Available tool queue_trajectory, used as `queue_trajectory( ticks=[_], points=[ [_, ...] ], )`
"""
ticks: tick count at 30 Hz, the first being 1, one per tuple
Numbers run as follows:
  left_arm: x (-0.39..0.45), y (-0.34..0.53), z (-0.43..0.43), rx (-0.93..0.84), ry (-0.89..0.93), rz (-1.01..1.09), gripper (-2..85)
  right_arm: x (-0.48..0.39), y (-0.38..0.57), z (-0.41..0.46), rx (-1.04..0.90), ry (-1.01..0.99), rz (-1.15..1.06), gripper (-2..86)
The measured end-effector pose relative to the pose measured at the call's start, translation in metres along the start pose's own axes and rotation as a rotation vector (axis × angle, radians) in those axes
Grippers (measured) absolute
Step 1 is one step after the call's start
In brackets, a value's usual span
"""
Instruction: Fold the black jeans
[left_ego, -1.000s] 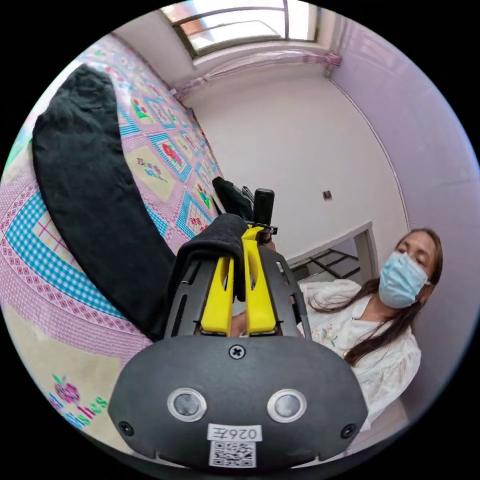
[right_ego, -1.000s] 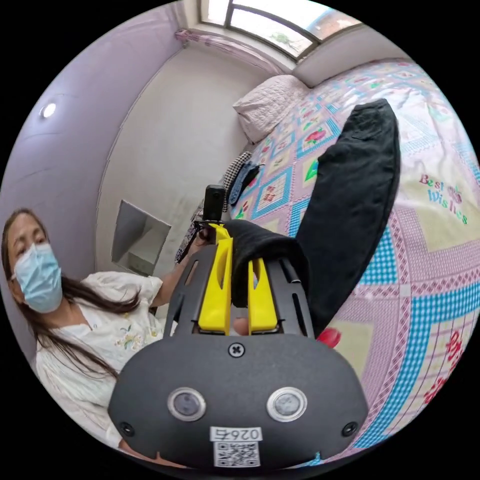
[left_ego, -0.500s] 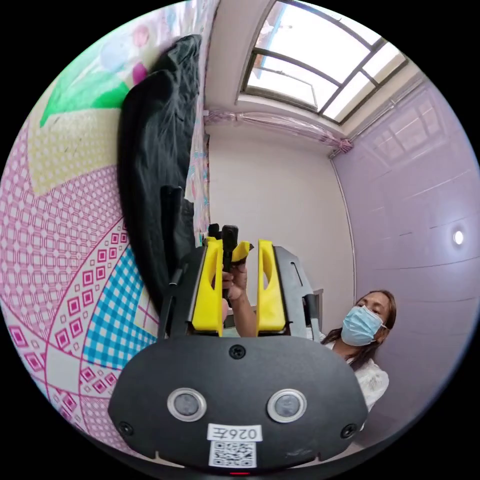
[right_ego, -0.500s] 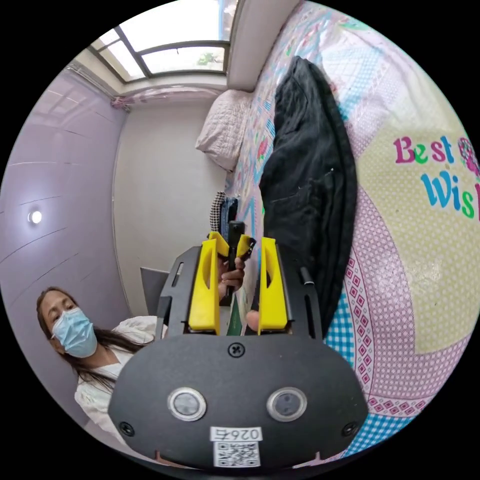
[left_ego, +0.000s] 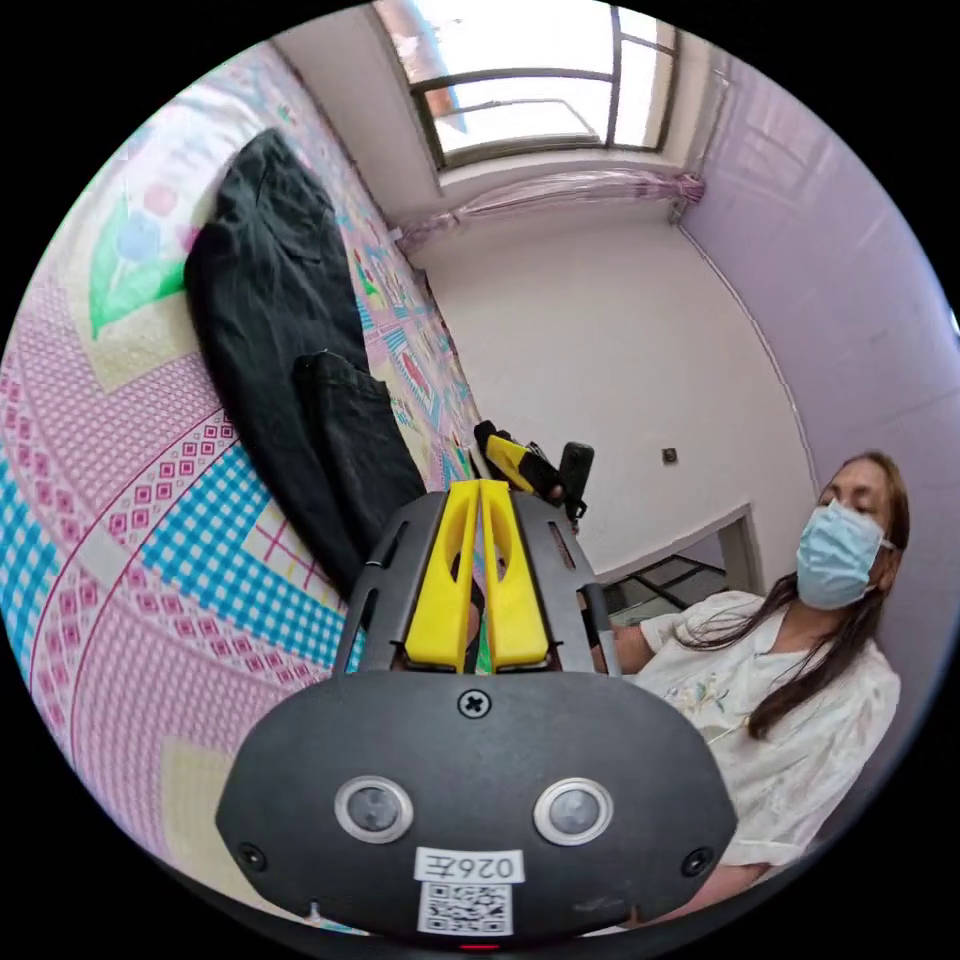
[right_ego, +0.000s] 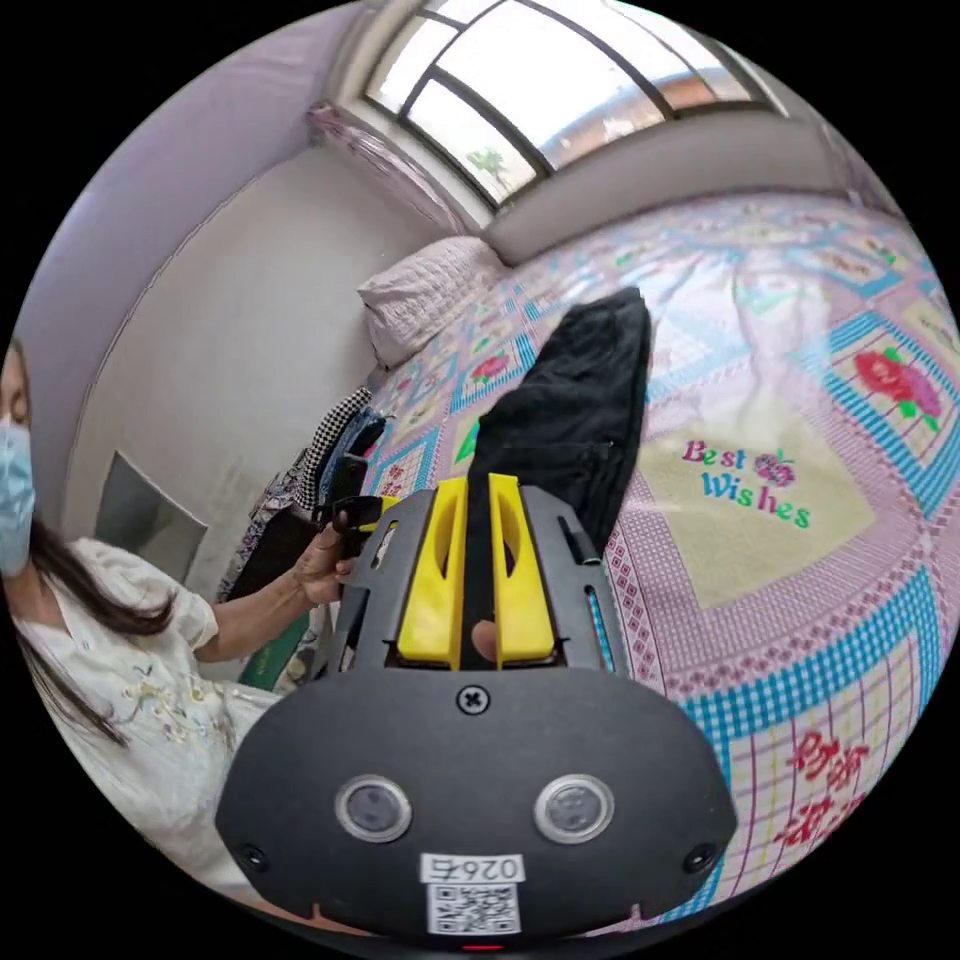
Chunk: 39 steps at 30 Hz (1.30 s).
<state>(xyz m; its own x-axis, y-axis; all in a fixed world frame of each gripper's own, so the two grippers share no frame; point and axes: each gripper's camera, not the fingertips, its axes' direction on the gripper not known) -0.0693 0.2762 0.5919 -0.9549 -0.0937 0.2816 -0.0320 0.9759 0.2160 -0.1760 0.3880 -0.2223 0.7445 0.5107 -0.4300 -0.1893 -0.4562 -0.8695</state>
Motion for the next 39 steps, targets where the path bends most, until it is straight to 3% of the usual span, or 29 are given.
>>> queue_trajectory(
  ticks=[3,8,10,15,19,23,29,39],
  points=[
    [0.039,0.039,0.009,-0.029,-0.095,0.077,-0.9,-0.053,0.051,-0.049,0.153,0.120,-0.100,-0.5],
    [0.089,0.103,0.048,-0.105,-0.324,0.106,-0.8,-0.187,0.153,-0.113,0.508,0.770,-0.378,-1.1],
    [0.124,0.129,0.066,-0.032,-0.461,0.182,-0.5,-0.206,0.176,-0.120,0.588,0.823,-0.407,-1.1],
    [0.178,0.158,0.117,0.023,-0.728,0.377,7.2,-0.180,0.190,-0.101,0.288,0.519,-0.319,-0.6],
    [0.154,0.175,0.152,-0.051,-0.698,0.224,17.5,-0.160,0.215,-0.059,0.123,0.395,-0.274,3.0],
    [0.128,0.201,0.174,-0.072,-0.746,0.141,18.0,-0.121,0.226,-0.018,-0.003,0.357,-0.130,8.8],
    [0.107,0.193,0.213,-0.151,-0.767,0.142,16.6,-0.078,0.208,0.019,-0.166,0.283,-0.113,12.9],
    [0.089,0.162,0.217,-0.254,-0.756,0.103,9.3,-0.061,0.175,0.031,-0.233,0.323,-0.206,8.7]
  ],
)
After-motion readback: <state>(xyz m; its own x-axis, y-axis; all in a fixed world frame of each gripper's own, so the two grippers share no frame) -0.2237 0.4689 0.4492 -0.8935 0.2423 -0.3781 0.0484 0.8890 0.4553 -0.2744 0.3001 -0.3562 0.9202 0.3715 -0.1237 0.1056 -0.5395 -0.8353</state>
